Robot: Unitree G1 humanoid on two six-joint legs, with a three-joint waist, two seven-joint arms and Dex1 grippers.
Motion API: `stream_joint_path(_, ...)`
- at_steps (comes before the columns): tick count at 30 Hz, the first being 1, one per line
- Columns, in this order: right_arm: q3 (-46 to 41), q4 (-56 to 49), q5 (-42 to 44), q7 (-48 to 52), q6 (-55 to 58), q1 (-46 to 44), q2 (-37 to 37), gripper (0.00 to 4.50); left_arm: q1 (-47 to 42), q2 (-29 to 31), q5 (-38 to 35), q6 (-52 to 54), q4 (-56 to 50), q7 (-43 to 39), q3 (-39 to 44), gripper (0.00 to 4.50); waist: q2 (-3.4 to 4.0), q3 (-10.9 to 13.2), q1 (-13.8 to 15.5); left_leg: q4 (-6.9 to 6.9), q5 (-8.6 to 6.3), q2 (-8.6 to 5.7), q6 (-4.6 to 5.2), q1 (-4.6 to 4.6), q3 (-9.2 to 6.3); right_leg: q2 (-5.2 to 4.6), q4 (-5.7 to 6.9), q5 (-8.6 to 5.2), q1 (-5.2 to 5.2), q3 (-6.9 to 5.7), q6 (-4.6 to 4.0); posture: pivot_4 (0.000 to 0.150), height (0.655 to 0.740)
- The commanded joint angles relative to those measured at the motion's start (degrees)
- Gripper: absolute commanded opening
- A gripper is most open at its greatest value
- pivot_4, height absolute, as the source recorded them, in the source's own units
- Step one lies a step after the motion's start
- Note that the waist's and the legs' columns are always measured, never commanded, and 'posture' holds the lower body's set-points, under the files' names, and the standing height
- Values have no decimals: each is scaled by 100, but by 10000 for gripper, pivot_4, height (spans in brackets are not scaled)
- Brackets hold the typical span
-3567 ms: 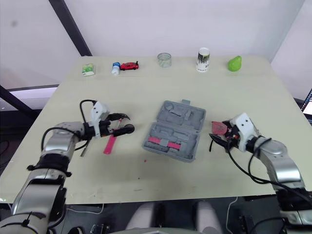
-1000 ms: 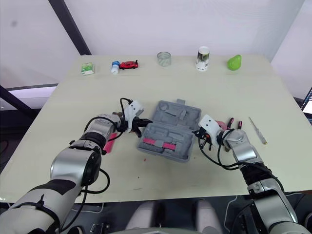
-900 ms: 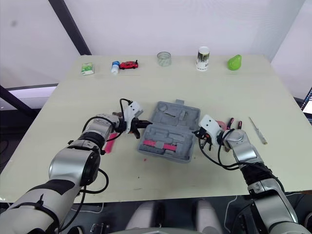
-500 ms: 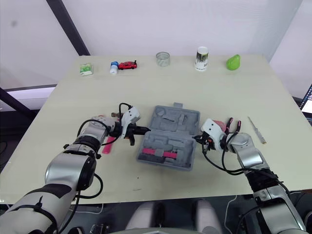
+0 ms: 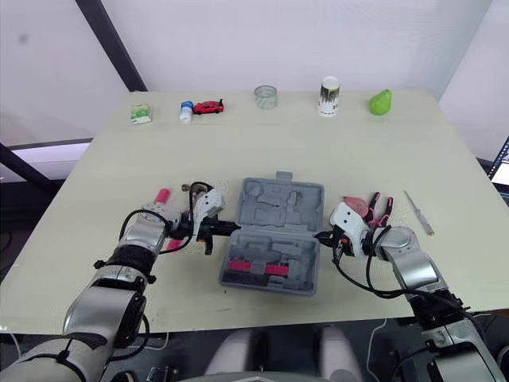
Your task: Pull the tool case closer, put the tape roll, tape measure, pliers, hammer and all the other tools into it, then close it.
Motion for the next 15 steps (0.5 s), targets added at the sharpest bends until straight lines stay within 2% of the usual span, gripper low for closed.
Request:
stream_joint_path(1, -16, -498, 238, 56, 13, 77, 37, 0, 606, 24, -197, 711, -1048, -100, -272, 648, 1, 0, 2, 0, -8, 3, 14, 0, 1, 1, -1, 0, 0, 1, 0, 1500, 7400)
stream_joint_path(8, -89, -895, 375, -17, 150, 444, -11, 0, 1598, 344, -584, 1819, -2808, 238, -234, 648, 1, 0, 25, 1, -10, 23, 16, 2, 2, 3, 1, 0, 0, 4, 0, 1500, 7400)
stream_joint_path(15, -52, -1276, 463, -116, 321, 831, -28, 0, 2208, 607, -654, 1914, -3319, 568, -411, 648, 2, -1, 31, 0, -11, 26, 18, 7, 4, 5, 1, 0, 2, 7, -1, 1500, 7400)
